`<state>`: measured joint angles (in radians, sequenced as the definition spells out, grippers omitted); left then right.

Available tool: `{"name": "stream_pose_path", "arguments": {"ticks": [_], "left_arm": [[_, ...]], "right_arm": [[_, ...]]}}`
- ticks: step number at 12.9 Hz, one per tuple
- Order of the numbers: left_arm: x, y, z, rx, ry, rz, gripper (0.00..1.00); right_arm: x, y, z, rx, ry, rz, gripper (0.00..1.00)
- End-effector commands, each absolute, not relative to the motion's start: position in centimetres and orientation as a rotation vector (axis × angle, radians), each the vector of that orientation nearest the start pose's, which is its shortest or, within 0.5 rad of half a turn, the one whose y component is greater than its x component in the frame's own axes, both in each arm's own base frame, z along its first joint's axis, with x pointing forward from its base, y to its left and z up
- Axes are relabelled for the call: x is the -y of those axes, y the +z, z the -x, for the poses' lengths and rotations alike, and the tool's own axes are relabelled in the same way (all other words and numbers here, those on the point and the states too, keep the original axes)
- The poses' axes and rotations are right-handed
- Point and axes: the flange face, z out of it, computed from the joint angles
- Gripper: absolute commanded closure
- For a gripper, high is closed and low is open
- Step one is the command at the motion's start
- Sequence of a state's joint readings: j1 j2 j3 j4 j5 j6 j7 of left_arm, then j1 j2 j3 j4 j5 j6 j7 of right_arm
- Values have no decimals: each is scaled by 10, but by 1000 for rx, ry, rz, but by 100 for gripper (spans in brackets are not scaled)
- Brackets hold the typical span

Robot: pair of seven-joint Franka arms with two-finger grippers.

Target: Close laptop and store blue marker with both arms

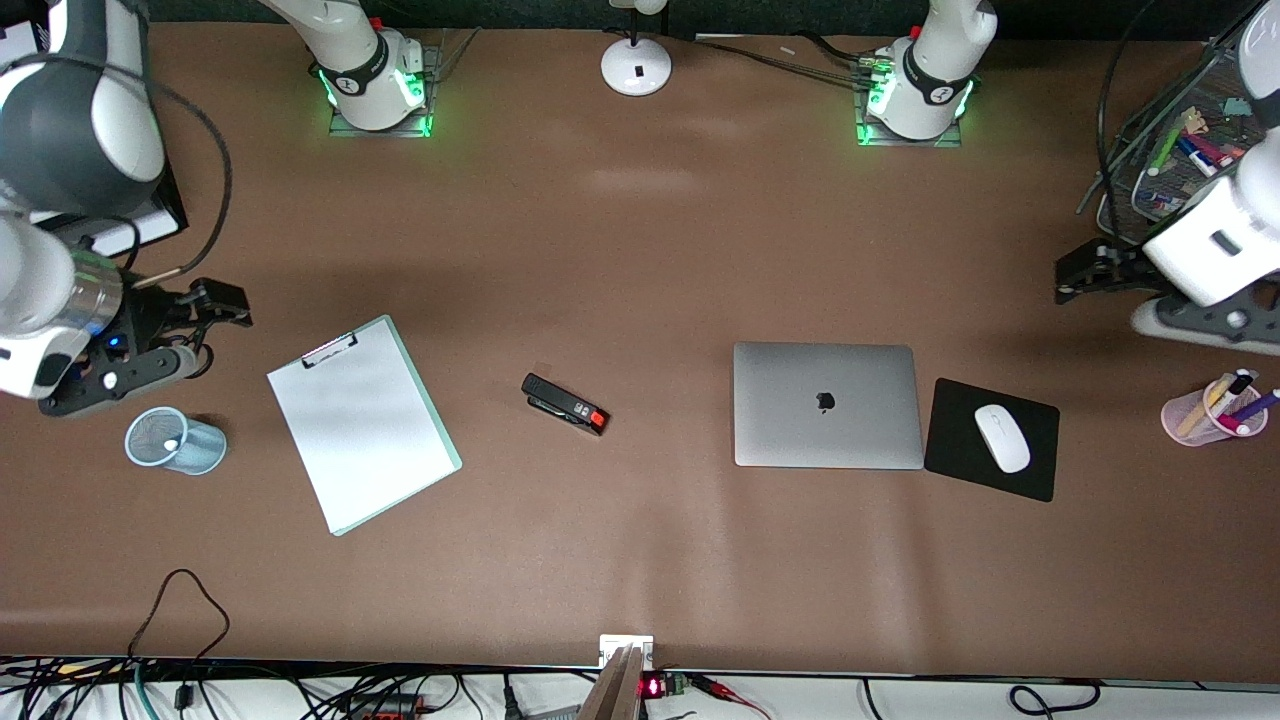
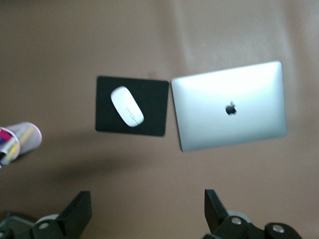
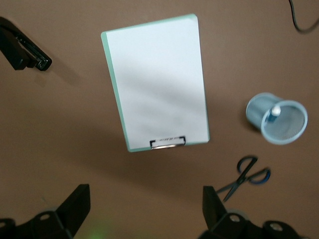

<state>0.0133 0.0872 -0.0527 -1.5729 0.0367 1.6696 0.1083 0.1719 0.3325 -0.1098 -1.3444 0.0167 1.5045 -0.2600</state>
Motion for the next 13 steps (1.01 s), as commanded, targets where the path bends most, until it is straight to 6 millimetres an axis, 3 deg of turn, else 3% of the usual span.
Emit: {"name": "stream_pose_path", "arguments": {"ticks": [1, 2, 4, 7, 10, 13], "left_arm": [[-1, 579, -555, -220, -67, 3112, 0], [-8, 575, -558, -205, -58, 3115, 0], [0, 589, -557, -223, -34, 3114, 0], [-5, 583, -565, -223, 16, 3116, 0], [-2, 584, -567, -232, 14, 3115, 0], [3, 585, -567, -249, 12, 3110, 0]], "right_arm": [[-51, 529, -603, 286, 297, 3137, 0], [-49, 531, -598, 211, 279, 3147, 0], [-47, 540, -587, 47, 239, 3159, 0], [-40, 550, -573, -23, 106, 3144, 0], [-35, 565, -593, -8, 25, 3147, 0], [-21, 558, -589, -84, 97, 3136, 0]]}}
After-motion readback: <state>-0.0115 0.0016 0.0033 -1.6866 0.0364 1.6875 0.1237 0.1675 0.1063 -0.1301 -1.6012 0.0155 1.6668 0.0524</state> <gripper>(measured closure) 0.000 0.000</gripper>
